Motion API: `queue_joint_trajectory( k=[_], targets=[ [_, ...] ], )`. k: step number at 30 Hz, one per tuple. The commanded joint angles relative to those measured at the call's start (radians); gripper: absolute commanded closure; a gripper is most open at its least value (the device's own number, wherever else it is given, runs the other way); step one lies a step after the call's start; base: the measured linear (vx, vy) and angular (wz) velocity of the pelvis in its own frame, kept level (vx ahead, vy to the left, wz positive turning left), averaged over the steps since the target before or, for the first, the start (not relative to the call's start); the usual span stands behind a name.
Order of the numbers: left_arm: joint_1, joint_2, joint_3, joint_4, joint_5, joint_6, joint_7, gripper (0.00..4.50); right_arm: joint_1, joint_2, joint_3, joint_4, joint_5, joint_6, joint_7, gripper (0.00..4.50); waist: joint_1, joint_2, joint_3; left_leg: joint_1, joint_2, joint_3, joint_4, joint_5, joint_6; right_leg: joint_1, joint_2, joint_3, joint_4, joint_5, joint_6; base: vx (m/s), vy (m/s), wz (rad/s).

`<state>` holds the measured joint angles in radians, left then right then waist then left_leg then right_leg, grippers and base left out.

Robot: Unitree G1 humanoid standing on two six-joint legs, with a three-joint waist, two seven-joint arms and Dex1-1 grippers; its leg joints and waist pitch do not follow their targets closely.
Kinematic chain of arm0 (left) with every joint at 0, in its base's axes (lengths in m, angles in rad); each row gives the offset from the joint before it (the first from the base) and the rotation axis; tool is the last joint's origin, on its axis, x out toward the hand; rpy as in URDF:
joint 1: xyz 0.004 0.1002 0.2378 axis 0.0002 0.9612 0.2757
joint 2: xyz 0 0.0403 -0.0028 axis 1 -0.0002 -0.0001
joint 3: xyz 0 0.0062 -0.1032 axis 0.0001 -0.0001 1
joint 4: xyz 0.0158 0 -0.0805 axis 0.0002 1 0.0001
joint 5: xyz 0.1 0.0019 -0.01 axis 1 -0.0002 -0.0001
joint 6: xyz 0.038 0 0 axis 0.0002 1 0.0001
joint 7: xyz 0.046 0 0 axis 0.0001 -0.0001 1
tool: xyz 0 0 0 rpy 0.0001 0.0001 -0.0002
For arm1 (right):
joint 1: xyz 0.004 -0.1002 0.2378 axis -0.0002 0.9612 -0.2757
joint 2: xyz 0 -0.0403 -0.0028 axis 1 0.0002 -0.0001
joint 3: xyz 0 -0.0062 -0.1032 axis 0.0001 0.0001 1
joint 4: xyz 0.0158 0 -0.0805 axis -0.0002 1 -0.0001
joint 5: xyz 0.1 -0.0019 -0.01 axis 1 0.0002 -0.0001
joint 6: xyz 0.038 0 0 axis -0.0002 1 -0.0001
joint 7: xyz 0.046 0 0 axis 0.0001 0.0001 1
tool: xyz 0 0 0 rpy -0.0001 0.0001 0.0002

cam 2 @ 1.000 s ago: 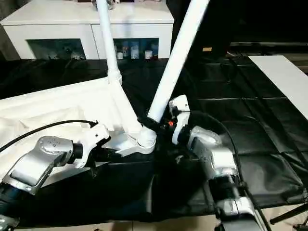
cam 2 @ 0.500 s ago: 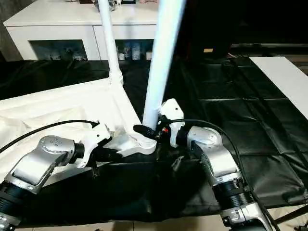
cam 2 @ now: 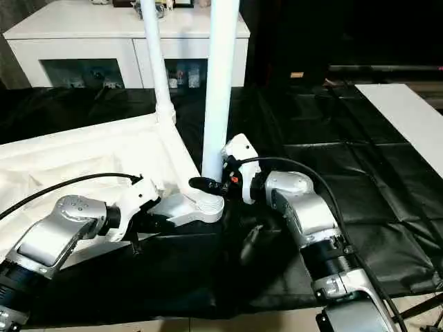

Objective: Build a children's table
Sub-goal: Rotate leg to tighten

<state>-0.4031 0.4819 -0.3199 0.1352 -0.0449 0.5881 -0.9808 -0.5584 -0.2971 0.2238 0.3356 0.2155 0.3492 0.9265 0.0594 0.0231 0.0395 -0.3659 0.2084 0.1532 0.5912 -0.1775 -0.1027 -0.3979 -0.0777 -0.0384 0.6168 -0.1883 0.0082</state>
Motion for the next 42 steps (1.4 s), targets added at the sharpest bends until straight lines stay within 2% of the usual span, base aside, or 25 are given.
queue_joint_trajectory(
  k=[1, 4, 7, 9, 11, 12, 13, 19, 22, 23, 25, 26, 28, 29, 31, 32, 33, 34, 35, 37, 38, 39, 40, 41, 42],
  targets=[
    [-0.038, 0.003, 0.042, 0.007, -0.008, -0.014, 0.032, 4.5, 0.059, -0.01, 0.091, 0.109, -0.062, 0.067, 0.03, 2.67, 0.006, 0.006, -0.055, 0.006, 0.003, 0.008, -0.075, -0.264, 0.005, 0.046, -0.038, 0.024, -0.068, -0.159, -0.237, 0.0, 0.0, 0.0],
    [-0.049, 0.0, 0.056, 0.033, -0.01, -0.019, 0.043, 4.5, 0.051, 0.002, 0.096, 0.136, -0.079, 0.049, 0.024, 2.67, 0.004, 0.006, -0.053, 0.007, 0.003, 0.008, -0.078, -0.295, 0.001, 0.042, -0.039, 0.024, -0.073, -0.215, -0.225, 0.0, 0.0, 0.0],
    [-0.064, -0.013, 0.085, 0.066, -0.021, -0.019, 0.067, 4.5, 0.048, 0.015, 0.088, 0.157, -0.093, 0.035, -0.013, 2.67, 0.004, 0.004, -0.048, 0.014, 0.003, 0.007, -0.081, -0.352, -0.011, 0.037, -0.043, 0.026, -0.085, -0.329, -0.195, 0.0, 0.0, 0.0],
    [-0.08, -0.023, 0.103, 0.101, -0.02, -0.022, 0.096, 4.5, 0.045, 0.032, 0.071, 0.181, -0.102, 0.027, -0.071, 2.67, 0.001, 0.002, -0.043, 0.012, 0.002, 0.004, -0.086, -0.376, -0.018, 0.035, -0.042, 0.024, -0.09, -0.38, -0.177, 0.0, 0.0, 0.0],
    [-0.085, -0.025, 0.106, 0.11, -0.019, -0.023, 0.102, 4.5, 0.044, 0.038, 0.068, 0.187, -0.107, 0.022, -0.086, 2.67, -0.003, 0.003, -0.039, 0.018, 0.0, -0.002, -0.09, -0.438, -0.027, 0.032, -0.045, 0.021, -0.1, -0.485, -0.14, 0.0, 0.0, 0.0],
    [-0.085, -0.025, 0.106, 0.11, -0.019, -0.023, 0.102, 4.5, 0.044, 0.038, 0.068, 0.187, -0.107, 0.022, -0.086, 2.67, -0.003, 0.003, -0.039, 0.018, 0.0, -0.002, -0.09, -0.438, -0.027, 0.032, -0.045, 0.021, -0.1, -0.485, -0.14, 0.0, 0.0, 0.0],
    [-0.086, -0.026, 0.107, 0.111, -0.023, -0.021, 0.1, 4.5, 0.045, 0.041, 0.071, 0.185, -0.108, 0.023, -0.081, 2.67, -0.003, 0.007, -0.039, 0.021, 0.001, -0.006, -0.092, -0.461, -0.029, 0.029, -0.045, 0.019, -0.106, -0.52, -0.122, 0.0, 0.0, 0.0],
    [-0.084, -0.023, 0.098, 0.108, -0.025, -0.02, 0.083, 4.5, 0.036, 0.053, 0.077, 0.209, -0.116, 0.009, -0.074, 2.67, -0.005, 0.002, -0.041, 0.02, 0.001, -0.006, -0.093, -0.46, -0.022, 0.024, -0.042, 0.021, -0.104, -0.471, -0.136, 0.0, 0.0, 0.0],
    [-0.085, -0.024, 0.1, 0.122, -0.028, -0.025, 0.085, 4.5, 0.02, 0.071, 0.062, 0.243, -0.112, 0.007, -0.107, 2.67, -0.007, -0.001, -0.038, 0.021, 0.0, -0.005, -0.094, -0.47, -0.02, 0.022, -0.043, 0.021, -0.108, -0.499, -0.131, 0.0, 0.0, 0.0],
    [-0.089, -0.032, 0.102, 0.135, -0.026, -0.023, 0.099, 4.5, 0.008, 0.086, 0.041, 0.268, -0.113, 0.012, -0.159, 2.67, -0.009, -0.005, -0.039, 0.021, -0.001, -0.005, -0.094, -0.473, -0.02, 0.021, -0.043, 0.02, -0.11, -0.519, -0.124, 0.0, 0.0, 0.0],
    [-0.1, -0.057, 0.111, 0.162, -0.02, 0.0, 0.144, 4.5, -0.018, 0.12, -0.022, 0.323, -0.103, 0.028, -0.276, 2.67, -0.015, -0.002, -0.035, 0.021, -0.003, -0.007, -0.096, -0.483, -0.027, 0.017, -0.045, 0.017, -0.114, -0.564, -0.111, 0.0, 0.0, 0.0],
    [-0.107, -0.073, 0.116, 0.175, -0.017, 0.013, 0.171, 4.5, -0.03, 0.135, -0.052, 0.35, -0.099, 0.03, -0.332, 2.67, -0.016, -0.002, -0.038, 0.022, -0.004, -0.009, -0.094, -0.48, -0.033, 0.017, -0.047, 0.016, -0.116, -0.575, -0.104, 0.0, 0.0, 0.0],
    [-0.115, -0.095, 0.122, 0.191, -0.012, 0.027, 0.206, 4.5, -0.043, 0.15, -0.083, 0.379, -0.095, 0.03, -0.392, 2.68, -0.019, -0.003, -0.04, 0.015, -0.004, -0.01, -0.096, -0.462, -0.034, 0.021, -0.045, 0.015, -0.113, -0.551, -0.102, 0.0, 0.0, 0.0],
    [-0.125, -0.123, 0.125, 0.21, -0.002, 0.037, 0.25, 4.5, -0.052, 0.162, -0.103, 0.404, -0.091, 0.024, -0.435, 2.68, -0.023, -0.003, -0.036, 0.017, -0.006, -0.009, -0.096, -0.479, -0.033, 0.016, -0.043, 0.012, -0.117, -0.568, -0.094, 0.0, 0.0, 0.0],
    [-0.136, -0.155, 0.125, 0.232, 0.008, 0.045, 0.295, 4.5, -0.06, 0.175, -0.119, 0.43, -0.088, 0.02, -0.474, 2.68, -0.022, -0.005, -0.037, 0.027, -0.008, -0.008, -0.091, -0.508, -0.027, 0.01, -0.043, 0.008, -0.126, -0.605, -0.079, 0.0, 0.0, 0.0],
    [-0.16, -0.21, 0.109, 0.262, 0.026, 0.053, 0.346, 4.5, -0.073, 0.195, -0.129, 0.469, -0.09, 0.016, -0.527, 2.68, -0.026, -0.009, -0.035, 0.025, -0.009, -0.008, -0.092, -0.513, -0.022, 0.009, -0.043, 0.006, -0.13, -0.619, -0.071, 0.0, 0.0, 0.0],
    [-0.176, -0.241, 0.096, 0.273, 0.037, 0.058, 0.369, 4.5, -0.082, 0.207, -0.127, 0.493, -0.098, 0.012, -0.55, 2.68, -0.026, -0.007, -0.035, 0.026, -0.01, -0.009, -0.092, -0.516, -0.022, 0.008, -0.043, 0.004, -0.132, -0.629, -0.066, 0.0, 0.0, 0.0],
    [-0.178, -0.244, 0.095, 0.274, 0.038, 0.059, 0.371, 4.5, -0.082, 0.208, -0.127, 0.496, -0.099, 0.011, -0.553, 2.68, -0.024, -0.006, -0.034, 0.035, -0.011, -0.007, -0.089, -0.533, -0.021, 0.0, -0.043, 0.001, -0.14, -0.65, -0.057, 0.0, 0.0, 0.0],
    [-0.194, -0.277, 0.081, 0.279, 0.046, 0.069, 0.392, 4.5, -0.093, 0.224, -0.131, 0.521, -0.104, 0.006, -0.584, 2.68, -0.025, -0.003, -0.034, 0.043, -0.011, -0.01, -0.09, -0.56, -0.02, 0.0, -0.042, -0.007, -0.147, -0.657, -0.049, 0.0, 0.0, 0.0],
    [-0.233, -0.34, 0.066, 0.293, 0.05, 0.087, 0.434, 4.5, -0.115, 0.254, -0.133, 0.568, -0.12, -0.014, -0.639, 2.68, -0.03, -0.004, -0.037, 0.03, -0.008, -0.016, -0.102, -0.561, -0.013, 0.018, -0.044, -0.015, -0.144, -0.622, -0.046, 0.0, 0.0, 0.0],
    [-0.233, -0.34, 0.066, 0.293, 0.05, 0.087, 0.434, 4.5, -0.115, 0.254, -0.133, 0.568, -0.12, -0.014, -0.639, 2.68, -0.028, 0.002, -0.037, 0.034, -0.006, -0.018, -0.105, -0.568, -0.013, 0.016, -0.045, -0.016, -0.146, -0.609, -0.05, 0.0, 0.0, 0.0],
    [-0.265, -0.382, 0.069, 0.319, 0.049, 0.092, 0.472, 4.5, -0.13, 0.277, -0.135, 0.597, -0.127, -0.026, -0.674, 2.68, -0.03, 0.001, -0.036, 0.04, -0.005, -0.017, -0.105, -0.585, -0.012, 0.013, -0.046, -0.02, -0.153, -0.594, -0.058, 0.0, 0.0, 0.0],
    [-0.265, -0.382, 0.069, 0.319, 0.049, 0.092, 0.472, 4.5, -0.13, 0.277, -0.135, 0.597, -0.127, -0.026, -0.674, 2.68, -0.032, 0.005, -0.033, 0.044, -0.004, -0.018, -0.107, -0.607, -0.013, 0.011, -0.044, -0.025, -0.158, -0.59, -0.059, 0.0, 0.0, 0.0],
    [-0.276, -0.396, 0.072, 0.333, 0.049, 0.09, 0.487, 4.5, -0.136, 0.289, -0.137, 0.606, -0.127, -0.026, -0.688, 2.68, -0.04, 0.007, -0.031, 0.049, -0.003, -0.025, -0.113, -0.676, -0.014, 0.018, -0.039, -0.045, -0.168, -0.577, -0.043, 0.0, 0.0, 0.0],
    [-0.28, -0.402, 0.075, 0.341, 0.05, 0.089, 0.492, 4.5, -0.141, 0.297, -0.14, 0.614, -0.125, -0.026, -0.698, 2.68, -0.04, 0.007, -0.031, 0.049, -0.003, -0.025, -0.113, -0.676, -0.014, 0.018, -0.039, -0.045, -0.168, -0.577, -0.043, 0.0, 0.0, 0.0]
  ],
)
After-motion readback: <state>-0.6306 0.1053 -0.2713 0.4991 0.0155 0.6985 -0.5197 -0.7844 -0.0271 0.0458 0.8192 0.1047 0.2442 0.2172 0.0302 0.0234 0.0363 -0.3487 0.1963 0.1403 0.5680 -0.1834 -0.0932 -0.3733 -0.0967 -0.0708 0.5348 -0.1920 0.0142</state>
